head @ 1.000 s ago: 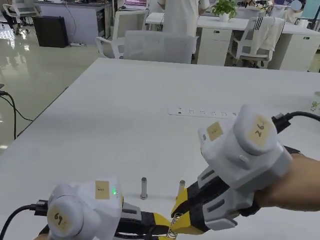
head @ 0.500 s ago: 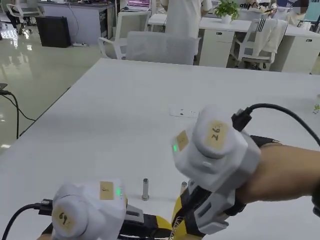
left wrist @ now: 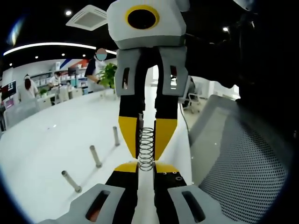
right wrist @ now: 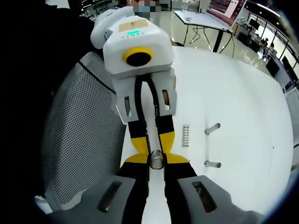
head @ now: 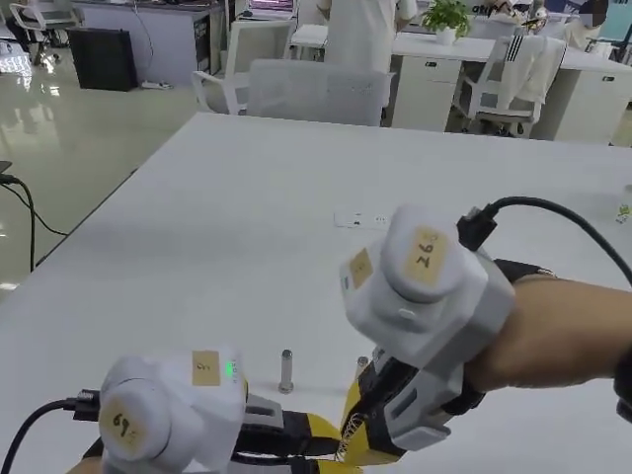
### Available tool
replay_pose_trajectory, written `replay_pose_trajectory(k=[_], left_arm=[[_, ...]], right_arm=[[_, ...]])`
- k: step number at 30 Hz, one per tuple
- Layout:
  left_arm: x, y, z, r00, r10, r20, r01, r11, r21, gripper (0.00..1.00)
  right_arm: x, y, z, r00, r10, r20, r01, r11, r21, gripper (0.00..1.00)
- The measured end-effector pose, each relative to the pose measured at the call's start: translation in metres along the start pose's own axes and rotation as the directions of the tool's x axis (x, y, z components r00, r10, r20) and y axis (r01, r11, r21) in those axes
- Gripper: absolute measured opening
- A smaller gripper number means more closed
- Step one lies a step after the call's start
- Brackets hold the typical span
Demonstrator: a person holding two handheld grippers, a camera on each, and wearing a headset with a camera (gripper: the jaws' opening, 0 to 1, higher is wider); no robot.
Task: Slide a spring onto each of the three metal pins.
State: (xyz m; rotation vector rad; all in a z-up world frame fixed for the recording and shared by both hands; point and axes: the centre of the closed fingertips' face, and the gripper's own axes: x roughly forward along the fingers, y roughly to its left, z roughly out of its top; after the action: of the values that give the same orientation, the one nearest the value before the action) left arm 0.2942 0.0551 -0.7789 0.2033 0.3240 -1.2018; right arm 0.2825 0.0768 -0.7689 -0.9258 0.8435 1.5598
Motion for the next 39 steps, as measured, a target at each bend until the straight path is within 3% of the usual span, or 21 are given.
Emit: replay_pose_trajectory(k=[13, 28, 39], left_arm=[[-0.01, 0.014, -0.006, 0.9977, 0.066, 0.012, -0.065, 0.996, -0.063, 0.26], [-0.033, 0.032, -0.02, 0.9837, 0.179, 0.016, -0.175, 0.973, -0.15, 0.45], [-0.046, 0.04, -0.028, 0.9699, 0.243, 0.014, -0.236, 0.952, -0.193, 0.54]], right_arm=[[-0.02, -0.019, -0.017, 0.9981, -0.061, 0.003, 0.061, 0.997, 0.055, 0.08], [-0.045, -0.043, -0.048, 0.9914, -0.127, -0.031, 0.13, 0.984, 0.124, 0.08], [-0.063, -0.072, -0.074, 0.9785, -0.187, -0.086, 0.199, 0.968, 0.154, 0.08]])
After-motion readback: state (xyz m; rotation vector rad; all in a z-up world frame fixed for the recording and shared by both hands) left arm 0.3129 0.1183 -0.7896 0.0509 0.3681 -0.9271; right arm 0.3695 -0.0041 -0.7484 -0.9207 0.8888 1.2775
